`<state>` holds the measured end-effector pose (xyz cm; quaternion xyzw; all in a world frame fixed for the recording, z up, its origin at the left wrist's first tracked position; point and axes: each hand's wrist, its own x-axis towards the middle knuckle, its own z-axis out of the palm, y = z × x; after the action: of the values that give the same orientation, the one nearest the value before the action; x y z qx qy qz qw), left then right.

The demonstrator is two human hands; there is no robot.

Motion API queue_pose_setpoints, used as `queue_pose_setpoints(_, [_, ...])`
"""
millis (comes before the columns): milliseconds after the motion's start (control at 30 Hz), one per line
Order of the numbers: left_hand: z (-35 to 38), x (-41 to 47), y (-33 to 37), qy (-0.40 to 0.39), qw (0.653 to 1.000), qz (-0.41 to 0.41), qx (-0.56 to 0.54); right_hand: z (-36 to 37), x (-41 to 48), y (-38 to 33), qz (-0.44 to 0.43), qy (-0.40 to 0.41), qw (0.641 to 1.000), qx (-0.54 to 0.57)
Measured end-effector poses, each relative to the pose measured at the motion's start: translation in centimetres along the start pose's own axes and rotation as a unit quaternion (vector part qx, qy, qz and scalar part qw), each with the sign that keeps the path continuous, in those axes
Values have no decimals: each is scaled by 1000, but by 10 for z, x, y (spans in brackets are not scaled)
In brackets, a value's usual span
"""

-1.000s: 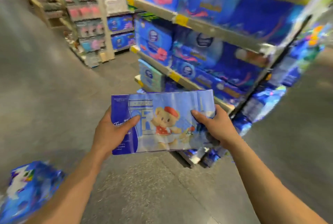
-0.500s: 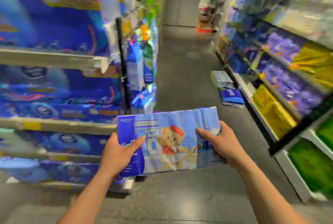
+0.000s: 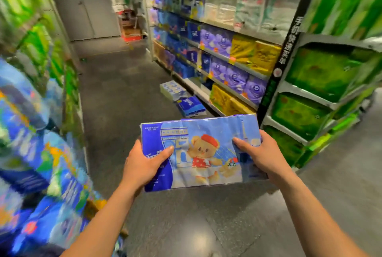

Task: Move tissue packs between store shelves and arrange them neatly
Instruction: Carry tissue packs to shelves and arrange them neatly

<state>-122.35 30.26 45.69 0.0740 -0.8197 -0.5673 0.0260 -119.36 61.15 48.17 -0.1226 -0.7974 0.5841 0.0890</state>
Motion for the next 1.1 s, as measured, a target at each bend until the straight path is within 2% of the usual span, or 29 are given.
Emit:
queue_pose_setpoints(233, [98,162,44,-45,998,23,-29,-27,168,8,-8,32,999,3])
queue_pose_setpoints(467, [145,313,101,-19,998,41,-48,-29,350,-29,-45,15,999,-4])
queue_pose_setpoints(800, [132,589,107,-6,998,58,-39,99,600,-52,-60,-1,998,27])
queue_pose_setpoints(1100, [97,877,137,-53,995,89,5,231,812,-106,-25,29,997,68])
